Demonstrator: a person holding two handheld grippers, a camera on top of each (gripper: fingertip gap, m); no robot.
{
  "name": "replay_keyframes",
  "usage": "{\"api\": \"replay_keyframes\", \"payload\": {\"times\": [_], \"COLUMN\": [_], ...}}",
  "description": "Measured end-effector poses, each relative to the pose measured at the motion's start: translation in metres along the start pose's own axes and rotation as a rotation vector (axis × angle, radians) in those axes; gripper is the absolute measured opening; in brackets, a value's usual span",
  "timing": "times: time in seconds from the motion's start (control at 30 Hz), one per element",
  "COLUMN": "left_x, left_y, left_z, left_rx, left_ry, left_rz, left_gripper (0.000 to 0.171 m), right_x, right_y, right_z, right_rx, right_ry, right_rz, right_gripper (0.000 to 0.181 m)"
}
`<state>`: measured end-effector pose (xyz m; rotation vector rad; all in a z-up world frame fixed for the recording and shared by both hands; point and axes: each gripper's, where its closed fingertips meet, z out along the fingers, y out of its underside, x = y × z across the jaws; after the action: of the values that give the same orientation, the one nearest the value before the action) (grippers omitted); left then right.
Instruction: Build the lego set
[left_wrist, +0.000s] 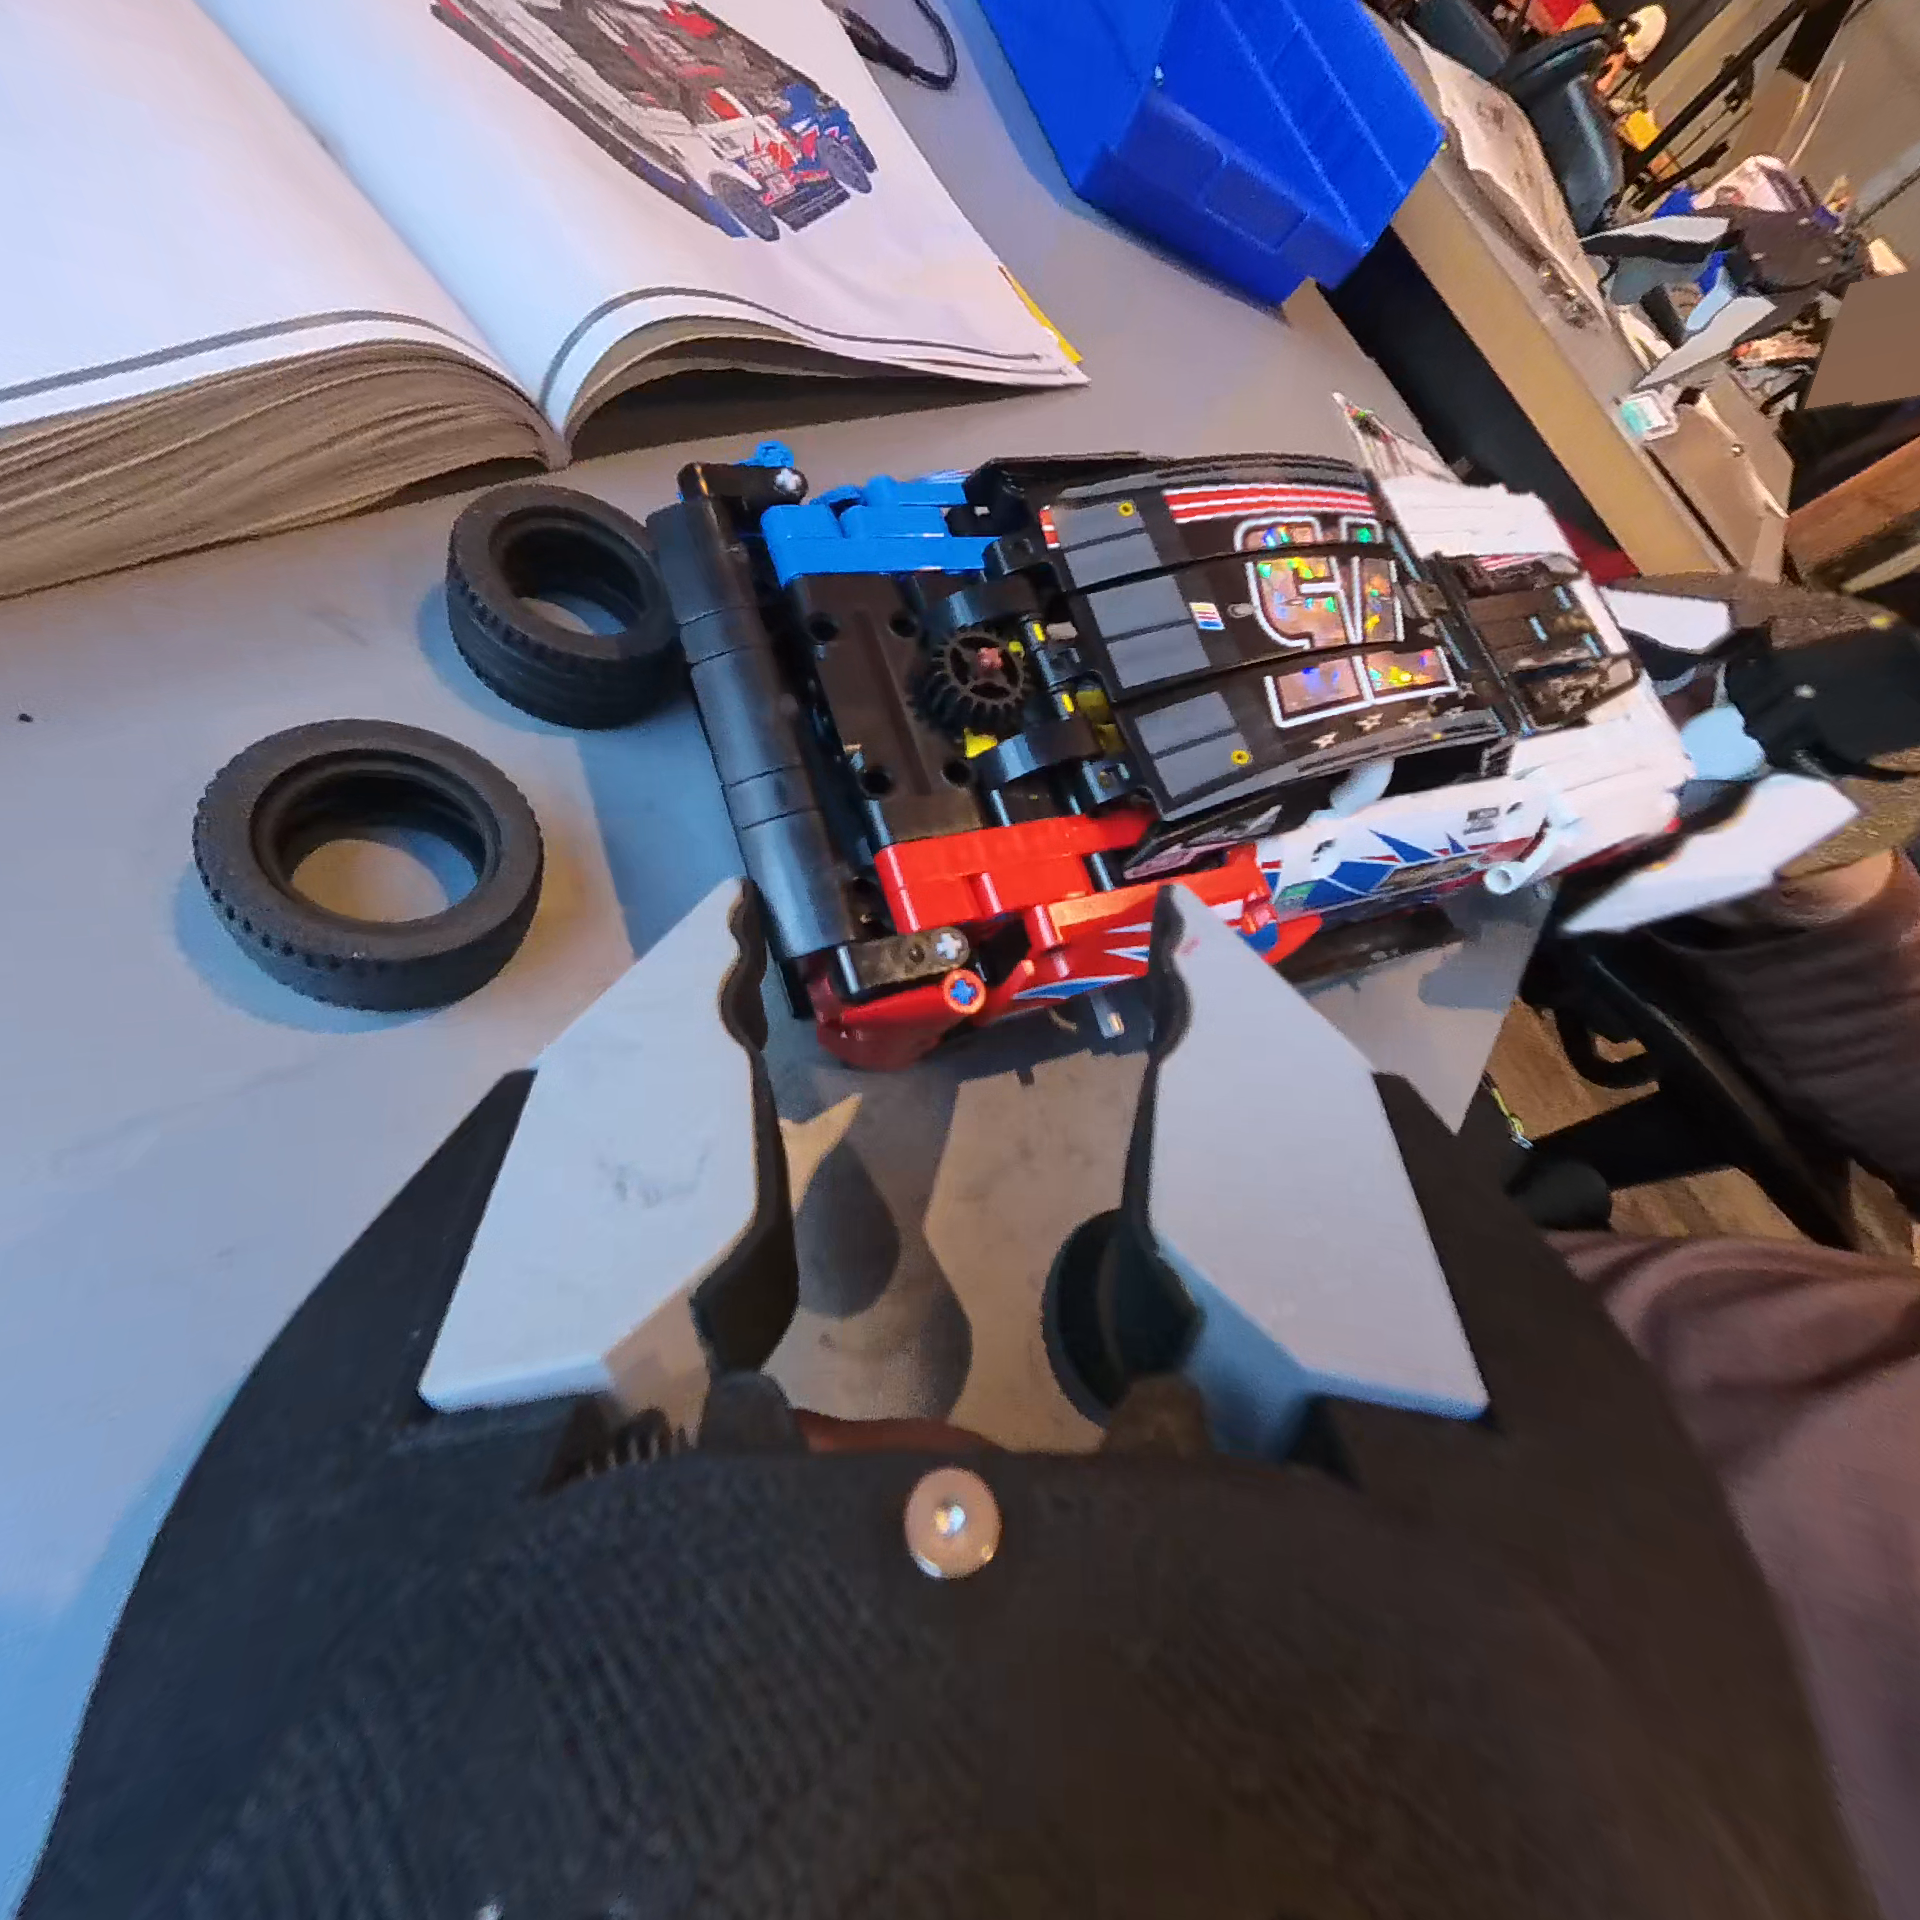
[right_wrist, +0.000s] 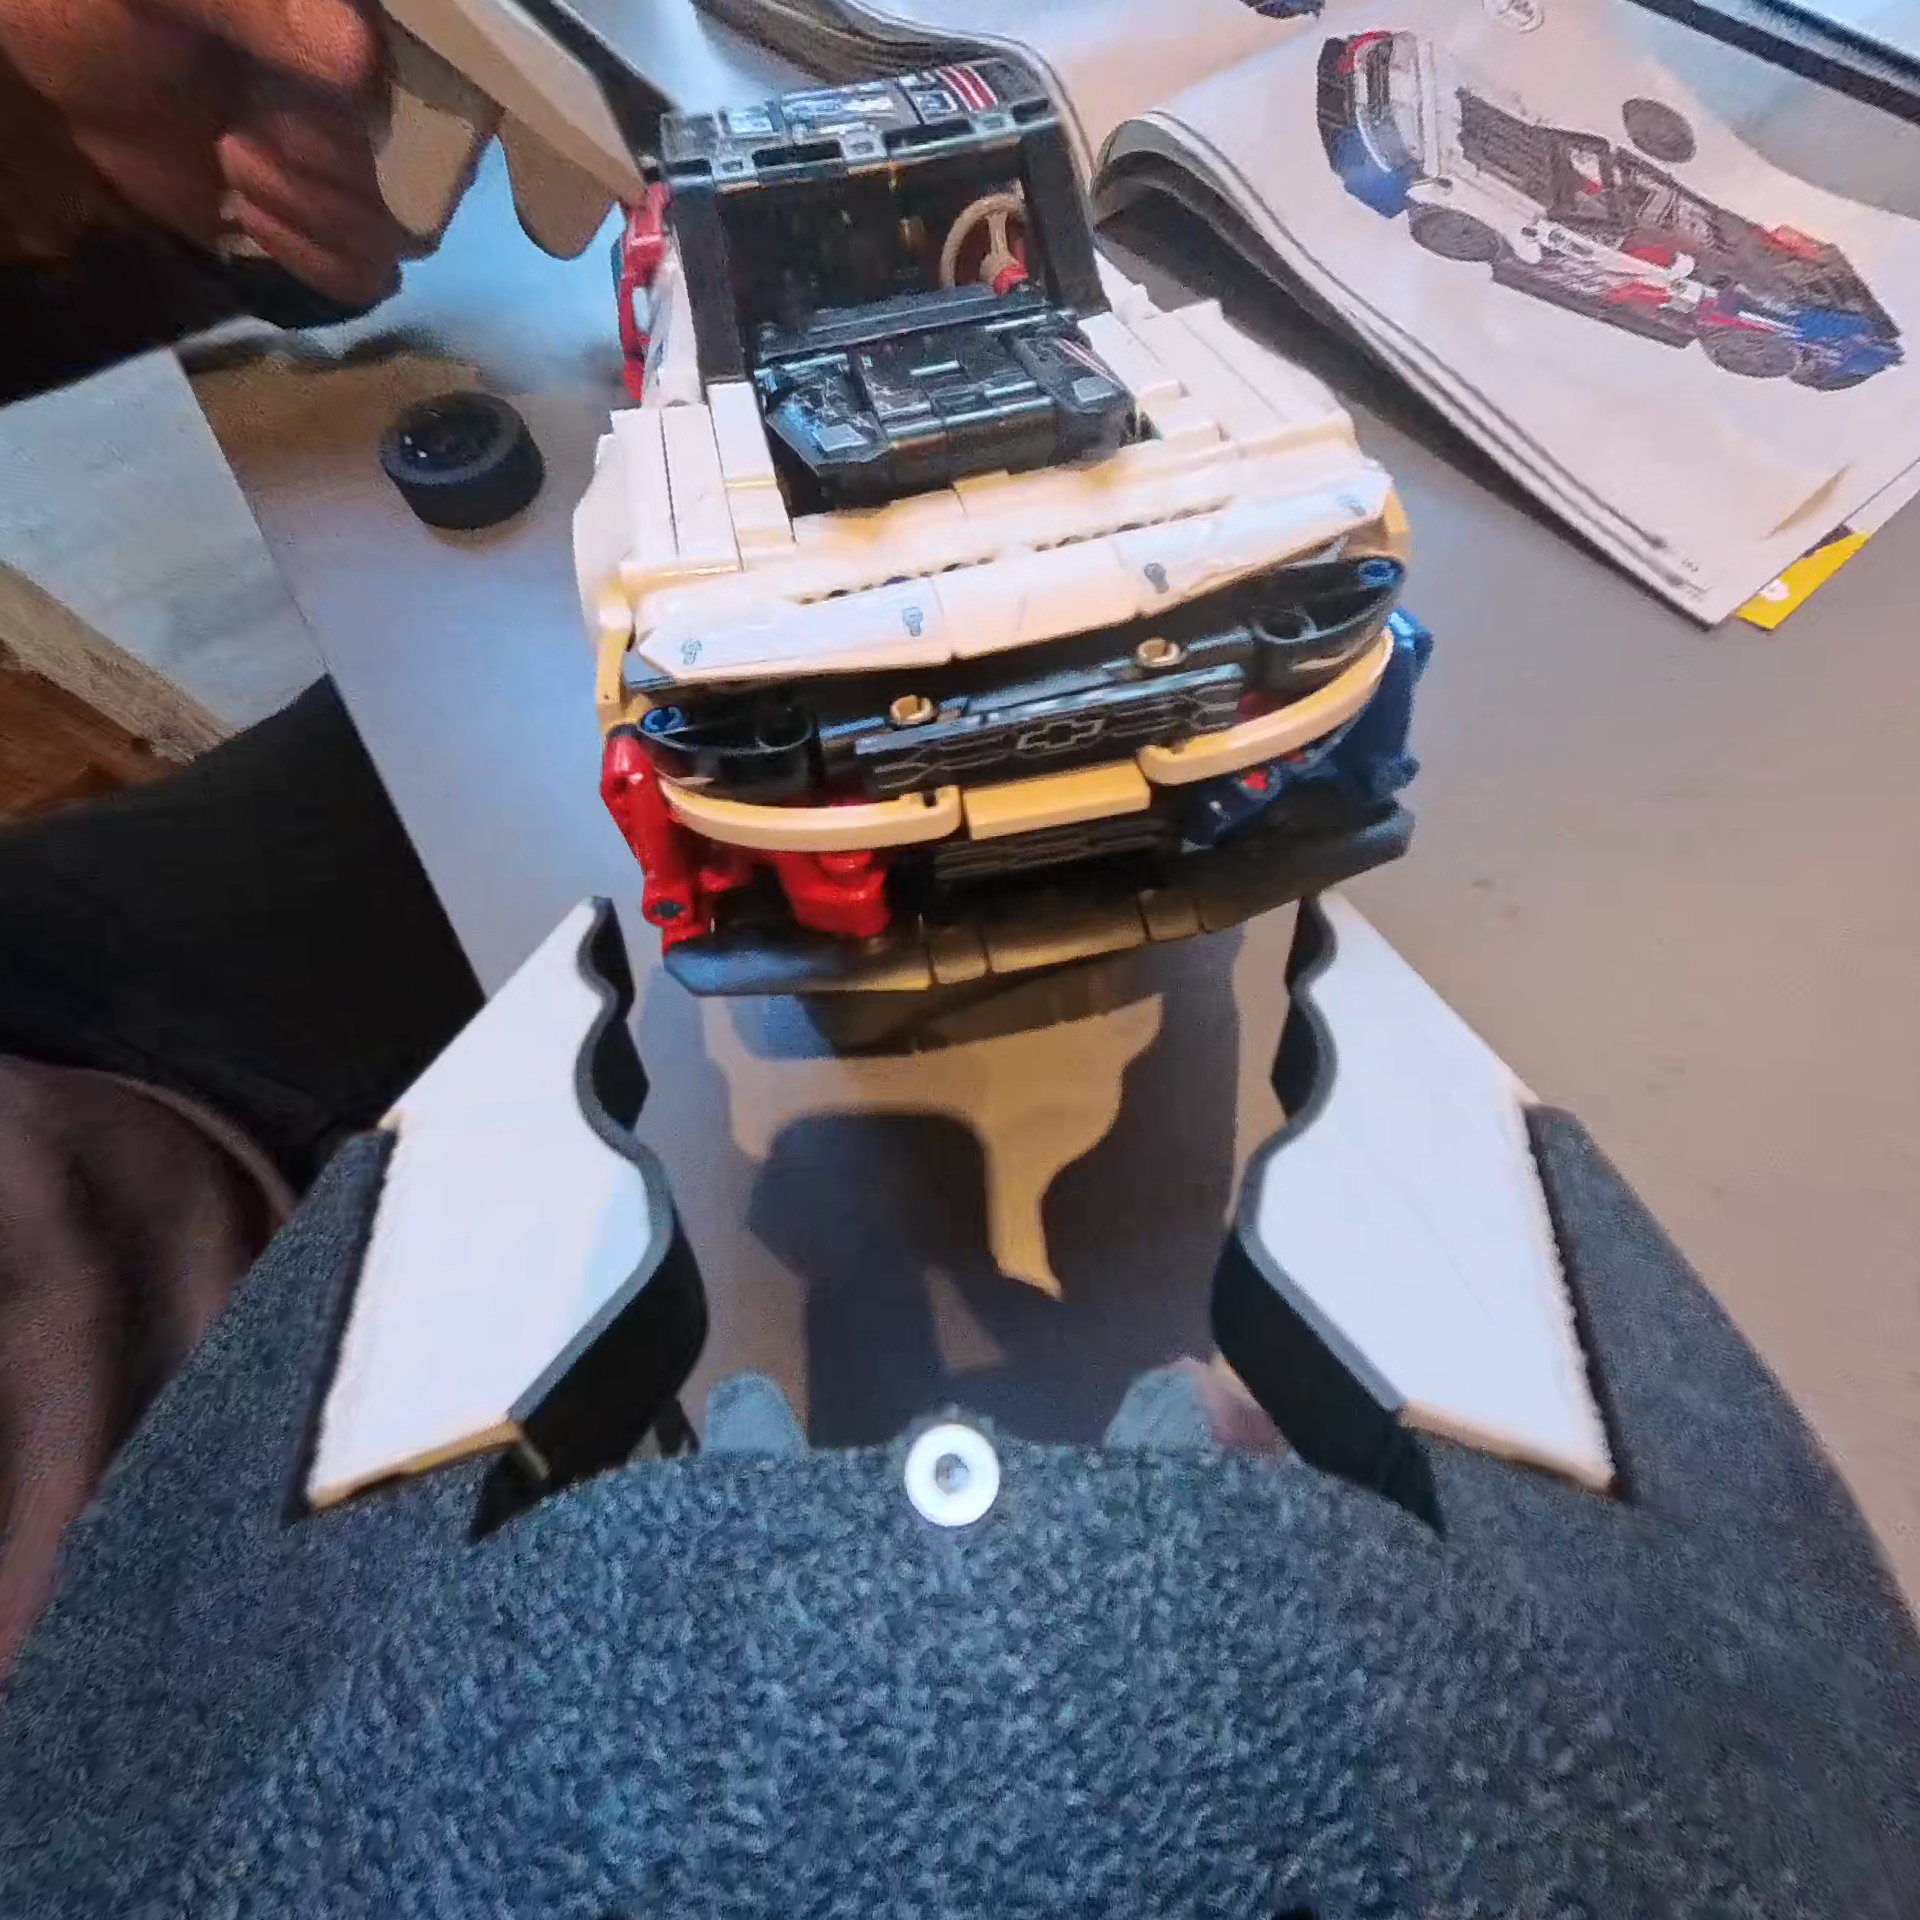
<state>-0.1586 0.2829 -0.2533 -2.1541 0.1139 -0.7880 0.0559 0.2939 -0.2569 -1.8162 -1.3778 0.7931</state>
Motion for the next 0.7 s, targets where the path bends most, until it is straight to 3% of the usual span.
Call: {"api": "replay_keyframes", "payload": {"times": [0.07,0.43,0.7], "left_x": [0.002,0.024,0.027], "left_y": [0.002,0.028,0.036], "left_z": [-0.002,-0.027,-0.03], "left_rx": [0.002,-0.025,-0.018], "left_ry": [-0.002,-0.03,-0.028], "left_rz": [-0.02,-0.039,-0.046], "left_gripper": [0.069,0.074,0.072], "right_x": [0.005,0.005,-0.005], "right_y": [0.001,0.007,0.008], "right_z": [-0.002,-0.004,-0.01], "right_rx": [-0.006,-0.085,-0.055], "right_ry": [-0.02,-0.15,-0.175], "right_rz": [-0.033,-0.174,-0.149], "right_gripper": [0.112,0.111,0.108]}}
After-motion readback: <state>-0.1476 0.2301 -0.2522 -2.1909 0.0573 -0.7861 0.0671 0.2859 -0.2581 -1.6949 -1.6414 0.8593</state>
